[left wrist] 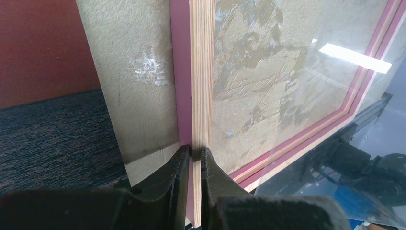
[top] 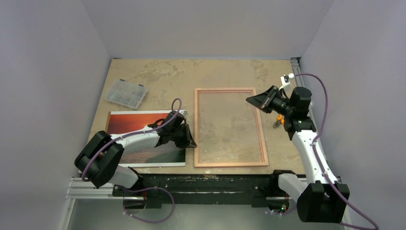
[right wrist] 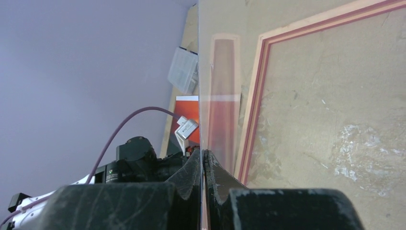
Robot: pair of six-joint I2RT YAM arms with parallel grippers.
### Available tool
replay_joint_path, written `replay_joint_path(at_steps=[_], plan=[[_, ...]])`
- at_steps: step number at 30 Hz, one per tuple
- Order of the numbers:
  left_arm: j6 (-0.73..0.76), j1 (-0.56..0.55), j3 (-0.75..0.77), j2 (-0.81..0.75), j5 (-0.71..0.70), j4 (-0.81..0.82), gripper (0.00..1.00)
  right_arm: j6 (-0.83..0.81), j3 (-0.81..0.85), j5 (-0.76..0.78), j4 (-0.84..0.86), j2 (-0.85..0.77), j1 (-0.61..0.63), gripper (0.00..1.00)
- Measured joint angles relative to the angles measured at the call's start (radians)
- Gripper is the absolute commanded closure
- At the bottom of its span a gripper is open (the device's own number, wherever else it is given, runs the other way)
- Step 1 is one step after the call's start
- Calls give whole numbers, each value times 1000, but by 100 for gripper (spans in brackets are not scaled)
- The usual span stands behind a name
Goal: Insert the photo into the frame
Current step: Move the photo frame to the center of the board, then place the photo frame item in the photo frame.
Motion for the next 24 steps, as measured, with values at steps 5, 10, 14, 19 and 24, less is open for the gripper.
replay_joint_path(at_steps=[5, 10, 14, 19, 24], plan=[[-1, -2, 0, 0, 0, 2, 96, 2, -35, 1, 18, 51, 0, 100], [-5, -3, 0, 1, 0, 2, 96, 14, -80, 2, 20, 63, 0, 100], [-14, -7, 0, 4, -3, 3, 97, 23, -92, 1, 33, 64, 0, 100], [-15, -8, 5, 8, -3, -2, 97, 30, -117, 1, 62, 75, 0, 100], [-15, -9, 9, 17, -3, -6, 98, 39, -153, 3, 77, 84, 2, 100]])
